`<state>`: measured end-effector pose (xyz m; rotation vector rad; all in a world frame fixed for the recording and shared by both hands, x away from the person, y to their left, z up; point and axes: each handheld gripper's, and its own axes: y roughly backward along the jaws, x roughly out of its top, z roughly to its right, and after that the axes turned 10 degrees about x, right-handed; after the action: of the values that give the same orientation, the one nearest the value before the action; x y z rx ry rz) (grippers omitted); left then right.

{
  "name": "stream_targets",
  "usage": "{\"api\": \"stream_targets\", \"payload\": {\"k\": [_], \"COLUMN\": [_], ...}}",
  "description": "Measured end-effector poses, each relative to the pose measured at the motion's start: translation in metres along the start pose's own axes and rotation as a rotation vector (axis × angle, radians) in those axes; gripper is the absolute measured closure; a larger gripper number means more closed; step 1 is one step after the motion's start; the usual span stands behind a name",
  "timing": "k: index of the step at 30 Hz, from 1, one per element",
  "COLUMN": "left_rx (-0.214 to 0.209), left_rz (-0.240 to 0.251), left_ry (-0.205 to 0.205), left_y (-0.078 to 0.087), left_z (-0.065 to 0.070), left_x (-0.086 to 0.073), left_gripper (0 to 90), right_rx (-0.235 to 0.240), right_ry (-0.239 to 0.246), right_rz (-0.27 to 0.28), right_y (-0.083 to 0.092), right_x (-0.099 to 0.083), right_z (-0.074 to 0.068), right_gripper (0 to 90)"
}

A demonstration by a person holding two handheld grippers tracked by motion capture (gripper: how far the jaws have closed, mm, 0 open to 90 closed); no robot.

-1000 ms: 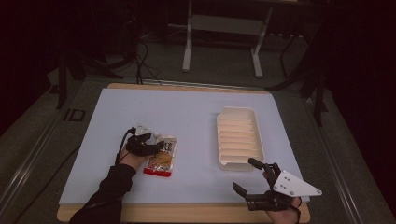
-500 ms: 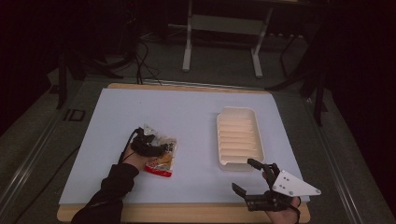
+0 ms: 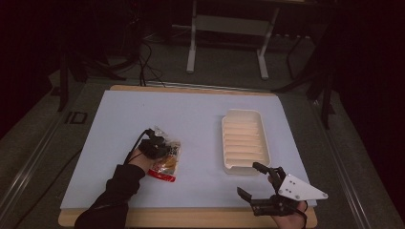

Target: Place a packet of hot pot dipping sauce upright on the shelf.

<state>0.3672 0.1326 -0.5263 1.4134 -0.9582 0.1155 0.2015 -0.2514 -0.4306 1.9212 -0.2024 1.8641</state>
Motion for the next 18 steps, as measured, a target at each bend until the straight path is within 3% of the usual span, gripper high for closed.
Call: {"api": "stream_targets", "payload": {"k": [4,7,11,18], "left_rx": [0.015,0.010,0.016,0.010], "left_rz": [-0.005,0.003,0.053,0.109], "left_ry": [-0.011,0.013,0.053,0.060], "left_y": [0.001,0.002,0.010,0.028], "left_z": [0.001,-0.001,-0.002,-0.001], "left_x": [0.002,0.000,-0.001,0.002], "left_gripper": [81.4,81.7,81.7,81.9], "right_rx": [-0.002,-0.006,-0.001,0.012], "right_ry": [0.000,-0.002,-0.014,-0.016], "right_rz": [0.001,0.006,0.015,0.033], "right_y": [0.000,0.001,0.003,0.005], "right_x": [0.000,0.000,0.000,0.000], "right_z": [0.000,0.001,0.003,0.003], "right_gripper": [13.1,13.1,12.9,11.8]}}
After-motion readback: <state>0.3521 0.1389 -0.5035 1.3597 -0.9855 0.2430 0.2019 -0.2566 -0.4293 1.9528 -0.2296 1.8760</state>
